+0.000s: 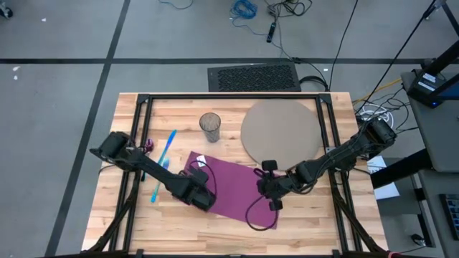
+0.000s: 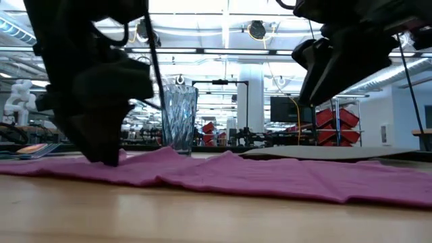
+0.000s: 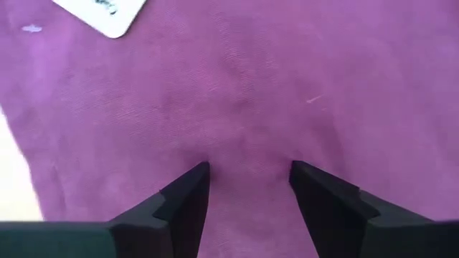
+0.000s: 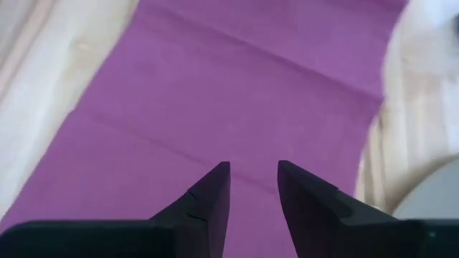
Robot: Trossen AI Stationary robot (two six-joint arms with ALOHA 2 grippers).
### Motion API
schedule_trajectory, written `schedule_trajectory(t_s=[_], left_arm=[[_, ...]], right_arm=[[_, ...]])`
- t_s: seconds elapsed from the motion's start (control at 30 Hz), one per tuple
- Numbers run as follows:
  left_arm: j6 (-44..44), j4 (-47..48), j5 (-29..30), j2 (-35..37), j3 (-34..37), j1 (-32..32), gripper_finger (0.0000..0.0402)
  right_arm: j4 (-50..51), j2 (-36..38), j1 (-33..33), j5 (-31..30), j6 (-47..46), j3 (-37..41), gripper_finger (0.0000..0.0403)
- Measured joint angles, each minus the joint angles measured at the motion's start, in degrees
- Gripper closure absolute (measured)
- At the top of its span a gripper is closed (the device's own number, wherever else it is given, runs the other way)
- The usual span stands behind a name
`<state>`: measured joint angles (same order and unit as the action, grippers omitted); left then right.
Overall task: Set table place
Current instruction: Fold the pink table napkin
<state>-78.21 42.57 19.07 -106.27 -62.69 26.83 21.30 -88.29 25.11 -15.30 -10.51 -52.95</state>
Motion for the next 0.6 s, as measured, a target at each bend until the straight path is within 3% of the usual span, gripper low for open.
schedule_trajectory(t_s=[0.17, 0.4, 0.6], left_arm=[[-1.08, 2.23, 0.42, -4.68, -7.22, -0.06, 0.0214], [-3.9, 22.29, 0.72, -7.19, -23.02, -0.02, 0.0214], [-5.68, 22.0, 0.49, -8.26, -26.24, 0.31, 0.0214]], right_arm=[[0.28, 0.01, -0.03, 0.84, 1.57, 0.0, 0.0298], [0.35, 0.02, 1.4, 0.87, 2.29, 0.0, 0.0298], [0.09, 0.02, 2.44, 0.88, 3.19, 0.0, 0.0298]])
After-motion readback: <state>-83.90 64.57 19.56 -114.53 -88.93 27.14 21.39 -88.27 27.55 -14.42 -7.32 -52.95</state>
